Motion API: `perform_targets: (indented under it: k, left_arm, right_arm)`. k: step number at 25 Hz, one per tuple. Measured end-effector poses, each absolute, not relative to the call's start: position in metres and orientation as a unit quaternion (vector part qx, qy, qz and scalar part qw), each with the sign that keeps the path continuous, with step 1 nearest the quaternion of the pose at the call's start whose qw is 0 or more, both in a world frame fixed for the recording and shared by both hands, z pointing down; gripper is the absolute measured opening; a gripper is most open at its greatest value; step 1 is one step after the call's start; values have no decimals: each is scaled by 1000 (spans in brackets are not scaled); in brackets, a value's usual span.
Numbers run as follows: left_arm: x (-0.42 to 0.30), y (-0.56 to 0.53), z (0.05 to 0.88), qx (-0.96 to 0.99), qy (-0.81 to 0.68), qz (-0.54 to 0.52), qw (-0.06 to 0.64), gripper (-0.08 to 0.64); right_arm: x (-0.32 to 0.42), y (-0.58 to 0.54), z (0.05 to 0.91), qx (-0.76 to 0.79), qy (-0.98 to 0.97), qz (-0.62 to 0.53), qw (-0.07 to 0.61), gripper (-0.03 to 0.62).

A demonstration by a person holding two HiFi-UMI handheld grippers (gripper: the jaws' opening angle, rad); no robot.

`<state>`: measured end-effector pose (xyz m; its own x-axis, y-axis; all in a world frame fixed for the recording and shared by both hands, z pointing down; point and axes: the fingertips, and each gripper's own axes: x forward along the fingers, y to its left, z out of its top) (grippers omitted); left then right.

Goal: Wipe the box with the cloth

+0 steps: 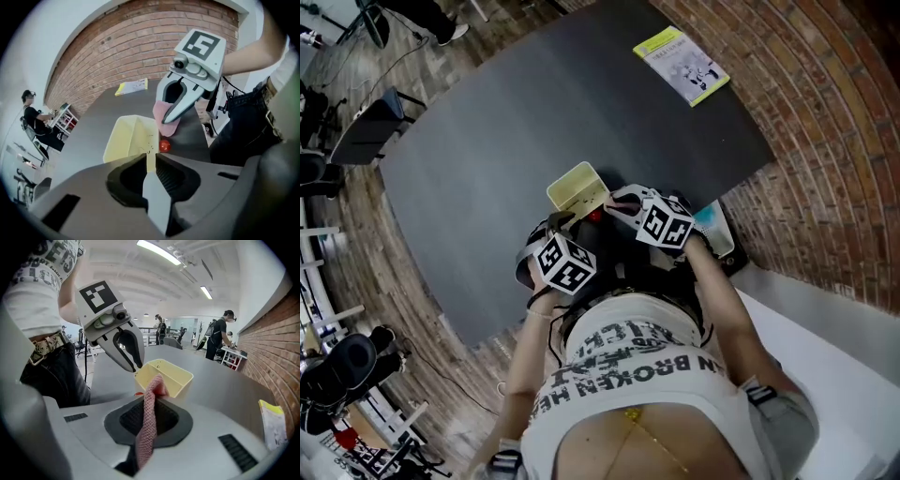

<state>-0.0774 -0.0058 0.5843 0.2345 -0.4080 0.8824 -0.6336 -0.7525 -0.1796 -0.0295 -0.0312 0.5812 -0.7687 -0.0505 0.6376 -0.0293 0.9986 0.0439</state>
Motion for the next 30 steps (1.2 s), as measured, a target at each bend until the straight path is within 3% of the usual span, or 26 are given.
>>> perform_targets:
  k: [12,21,30]
  left_arm:
    - [-93,-10,527,818,-470,287,168,24]
    - [-97,-12,494,817,-527,140,188,8]
    - [-89,-17,423,823,-549,74,121,8]
  right_arm:
    - [-41,-47,513,34,-959,-72,272,17]
    - [-48,-43,477,68,-979,-39,189,17]
    - [-52,-40,408,94,-991,-33,94,17]
